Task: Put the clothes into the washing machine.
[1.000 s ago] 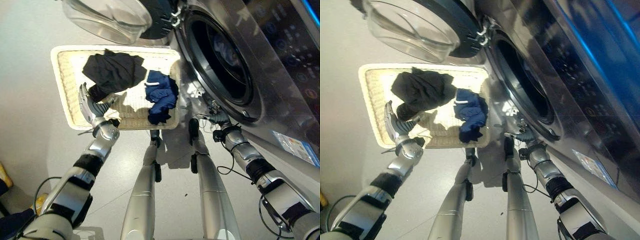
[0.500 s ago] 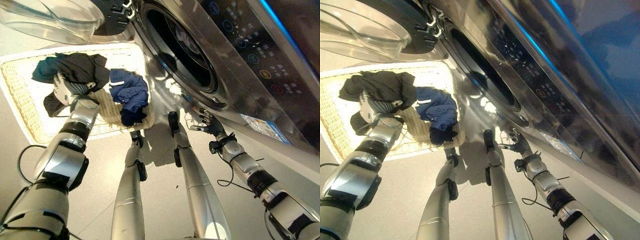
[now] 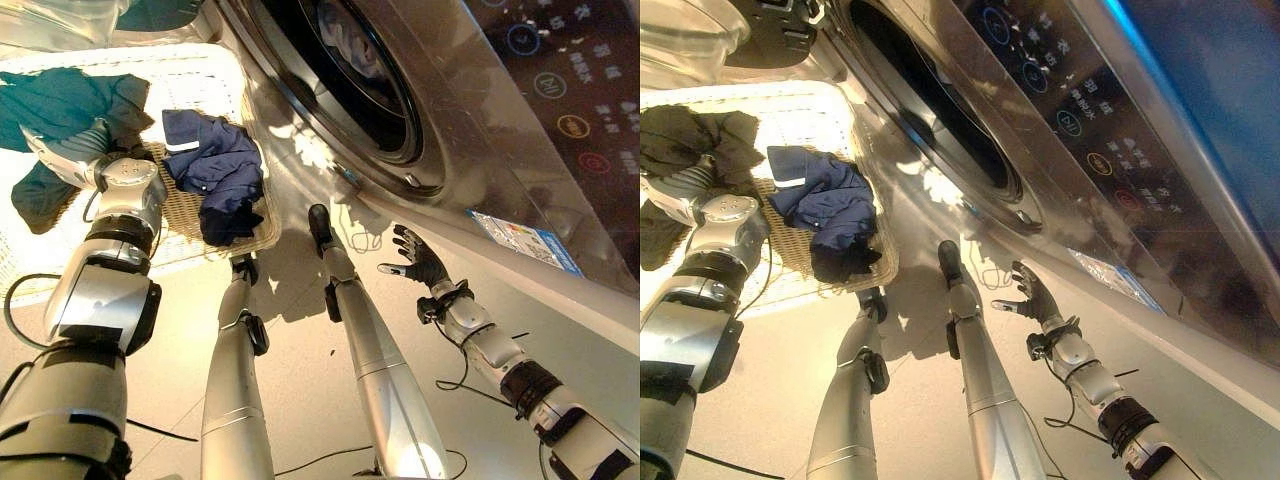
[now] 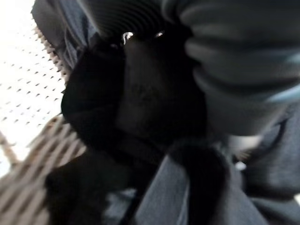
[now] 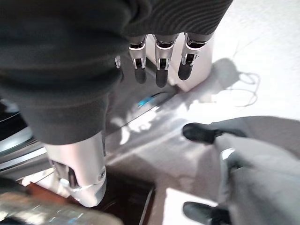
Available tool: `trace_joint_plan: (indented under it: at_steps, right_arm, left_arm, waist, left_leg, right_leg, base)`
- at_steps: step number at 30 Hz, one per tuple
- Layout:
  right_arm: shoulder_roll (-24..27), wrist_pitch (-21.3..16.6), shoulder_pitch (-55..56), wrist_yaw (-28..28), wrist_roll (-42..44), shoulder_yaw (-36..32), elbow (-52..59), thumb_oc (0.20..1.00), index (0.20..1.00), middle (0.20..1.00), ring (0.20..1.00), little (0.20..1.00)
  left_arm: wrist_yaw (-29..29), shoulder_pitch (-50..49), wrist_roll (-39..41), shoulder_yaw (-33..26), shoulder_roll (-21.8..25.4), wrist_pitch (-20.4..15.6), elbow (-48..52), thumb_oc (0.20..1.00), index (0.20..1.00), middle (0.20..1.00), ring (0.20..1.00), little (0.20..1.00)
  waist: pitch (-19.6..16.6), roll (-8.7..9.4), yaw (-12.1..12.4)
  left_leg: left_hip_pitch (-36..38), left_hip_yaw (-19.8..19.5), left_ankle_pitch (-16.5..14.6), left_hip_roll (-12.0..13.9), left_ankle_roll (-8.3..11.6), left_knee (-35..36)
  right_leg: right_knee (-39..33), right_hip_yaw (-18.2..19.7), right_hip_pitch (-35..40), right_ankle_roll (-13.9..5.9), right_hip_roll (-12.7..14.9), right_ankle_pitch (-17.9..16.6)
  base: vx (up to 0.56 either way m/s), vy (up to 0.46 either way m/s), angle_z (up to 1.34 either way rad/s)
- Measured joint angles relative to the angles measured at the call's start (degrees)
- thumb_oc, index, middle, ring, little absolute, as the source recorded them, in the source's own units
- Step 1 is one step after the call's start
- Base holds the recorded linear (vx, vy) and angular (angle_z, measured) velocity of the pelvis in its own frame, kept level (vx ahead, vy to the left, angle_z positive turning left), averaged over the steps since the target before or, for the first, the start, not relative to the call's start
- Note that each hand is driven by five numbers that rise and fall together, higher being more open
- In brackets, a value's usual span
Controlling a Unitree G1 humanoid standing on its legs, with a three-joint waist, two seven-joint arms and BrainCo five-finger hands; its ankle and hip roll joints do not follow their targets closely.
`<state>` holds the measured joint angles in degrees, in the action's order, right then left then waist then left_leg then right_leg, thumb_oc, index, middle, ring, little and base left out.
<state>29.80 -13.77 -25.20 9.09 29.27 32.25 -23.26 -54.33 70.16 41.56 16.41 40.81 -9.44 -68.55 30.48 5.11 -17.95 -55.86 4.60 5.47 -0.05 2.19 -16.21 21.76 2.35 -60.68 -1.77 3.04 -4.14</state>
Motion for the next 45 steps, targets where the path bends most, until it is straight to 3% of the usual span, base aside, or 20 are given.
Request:
trace_joint_plan:
  at_steps: [4, 6, 10, 21, 29, 31, 37, 45]
  right_arm:
    - [-0.22, -0.01, 0.03, -0.6, 0.07, -0.15, 0.54, 1.0, 1.0, 1.0, 1.0, 1.0]
    - [-1.09, -0.01, 0.05, -0.72, -0.21, -0.14, 0.57, 1.0, 1.0, 1.0, 1.0, 1.0]
    - [-2.29, -0.06, 0.17, -1.08, -0.68, -0.18, 0.63, 1.0, 1.0, 1.0, 1.0, 1.0]
    - [-2.67, -1.17, 1.3, -0.99, -2.35, -0.91, 6.01, 1.0, 1.0, 1.0, 1.0, 1.0]
    - [-4.71, -0.84, 0.07, 0.11, -4.44, -4.13, 12.06, 1.0, 1.0, 1.0, 1.0, 1.0]
    - [-5.13, -0.44, -0.57, 0.1, -5.42, -5.4, 13.61, 1.0, 1.0, 1.0, 1.0, 1.0]
    - [-6.56, 1.16, -3.77, -0.54, -6.92, -7.35, 14.27, 1.0, 1.0, 1.0, 1.0, 1.0]
    - [-8.78, 5.03, -7.94, -3.41, -7.36, -7.14, 14.31, 1.0, 1.0, 1.0, 1.0, 1.0]
  left_arm:
    - [3.6, -0.6, 6.81, -0.83, 0.43, -6.76, 2.3, 0.2, 0.2, 0.2, 0.2, 0.2]
    - [4.41, -0.83, 9.02, -0.88, 0.16, -9.56, 4.16, 0.2, 0.2, 0.2, 0.2, 0.2]
    - [5.08, -2.5, 9.09, -0.89, -0.95, -12.01, 7.13, 0.2, 0.2, 0.2, 0.2, 0.2]
    - [7.81, -13.61, -0.62, -0.28, -3.43, -8.07, 18.47, 0.2, 0.2, 0.2, 0.2, 0.2]
    - [8.49, -27.72, -11.65, -2.72, -5.82, -7.68, 30.05, 0.2, 0.2, 0.2, 0.2, 0.2]
    - [11.0, -34.0, -15.19, -4.23, -7.36, -7.98, 35.09, 0.2, 0.2, 0.2, 0.2, 0.2]
    - [19.22, -43.78, -20.9, -4.1, -9.16, -8.48, 46.47, 0.2, 0.2, 0.2, 0.2, 0.2]
    - [35.64, -44.29, -24.87, 1.66, -7.51, -7.64, 58.7, 0.2, 0.2, 0.2, 0.2, 0.2]
  waist:
    - [-0.02, 0.46, 0.05]
    - [-0.03, 1.56, 0.04]
    - [-0.02, 2.49, 0.29]
    - [0.07, 2.3, 3.95]
    - [0.43, 0.74, 12.12]
    - [0.52, -0.09, 14.58]
    - [0.49, -2.65, 18.61]
    - [0.48, -4.2, 20.23]
  left_leg:
    - [0.0, -0.07, -0.18, -0.26, -0.35, -0.42]
    - [0.21, -0.06, -0.13, -0.32, -0.42, -0.47]
    - [0.75, -0.41, 0.09, -0.31, -0.69, -0.42]
    - [6.1, -3.65, 2.22, 0.18, 0.48, 4.35]
    - [11.34, -8.2, 5.73, 1.99, 3.18, 10.9]
    - [13.58, -9.92, 6.45, 2.58, 4.01, 12.8]
    - [16.25, -11.16, 6.67, 3.04, 4.41, 14.22]
    - [19.12, -11.41, 7.58, 2.43, 4.47, 14.0]
  right_leg:
    - [0.02, 0.15, 0.31, -0.32, 0.18, -0.15]
    - [0.12, 0.17, 0.48, -0.38, 0.21, -0.19]
    - [0.26, 0.13, 1.23, -0.37, 0.17, -0.19]
    - [-1.31, -0.43, 6.45, 0.21, -1.16, 0.35]
    - [-1.89, -3.53, 10.76, 2.65, -2.84, 1.86]
    - [-1.81, -5.42, 12.79, 3.51, -2.92, 2.71]
    - [0.83, -8.38, 14.92, 4.42, -2.44, 5.16]
    - [2.54, -9.9, 17.9, 3.93, -1.37, 7.13]
  base:
    - [0.0, 0.0, 0.0]
    - [-0.01, -0.017, 0.0]
    - [-0.04, -0.061, 0.03]
    - [-0.07, -0.095, 0.07]
    - [-0.07, -0.129, 0.18]
    - [-0.08, -0.121, 0.3]
    - [-0.05, -0.083, 0.21]
    - [-0.03, -0.044, 0.12]
